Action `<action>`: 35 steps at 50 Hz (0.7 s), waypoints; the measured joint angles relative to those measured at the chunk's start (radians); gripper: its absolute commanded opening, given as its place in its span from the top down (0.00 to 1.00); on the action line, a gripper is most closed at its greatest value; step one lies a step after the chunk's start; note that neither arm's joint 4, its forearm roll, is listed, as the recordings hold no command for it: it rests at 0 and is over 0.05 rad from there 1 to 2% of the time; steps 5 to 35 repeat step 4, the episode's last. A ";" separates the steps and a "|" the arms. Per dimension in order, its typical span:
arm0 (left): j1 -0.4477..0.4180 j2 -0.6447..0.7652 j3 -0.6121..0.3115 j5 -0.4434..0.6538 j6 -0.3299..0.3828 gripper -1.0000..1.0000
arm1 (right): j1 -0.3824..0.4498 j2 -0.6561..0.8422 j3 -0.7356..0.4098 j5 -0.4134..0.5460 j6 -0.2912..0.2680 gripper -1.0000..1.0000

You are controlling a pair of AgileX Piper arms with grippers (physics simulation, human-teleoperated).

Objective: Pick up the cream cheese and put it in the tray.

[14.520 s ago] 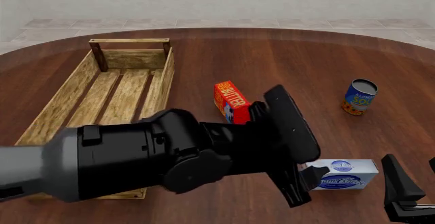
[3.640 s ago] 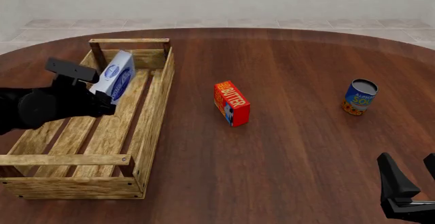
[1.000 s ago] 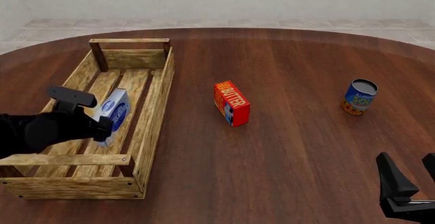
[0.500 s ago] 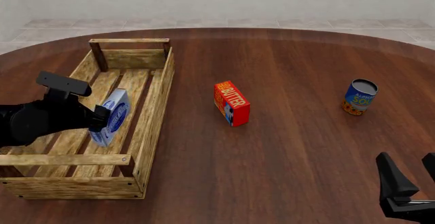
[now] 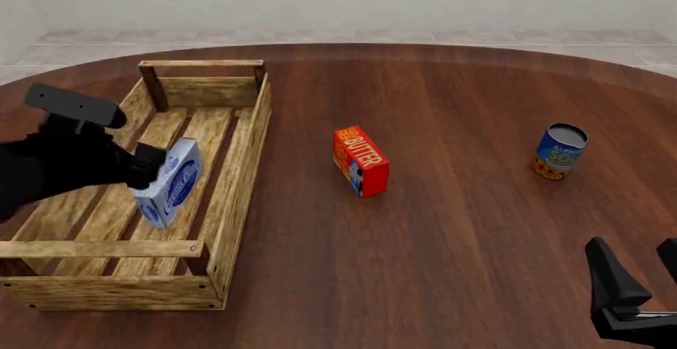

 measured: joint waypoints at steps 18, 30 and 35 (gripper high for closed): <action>-0.010 -0.034 -0.005 0.020 -0.005 0.00 | 0.000 -0.001 0.000 0.000 0.000 0.00; -0.010 -0.034 -0.005 0.020 -0.005 0.00 | 0.000 -0.001 0.000 0.000 0.000 0.00; -0.010 -0.034 -0.005 0.020 -0.005 0.00 | 0.000 -0.001 0.000 0.000 0.000 0.00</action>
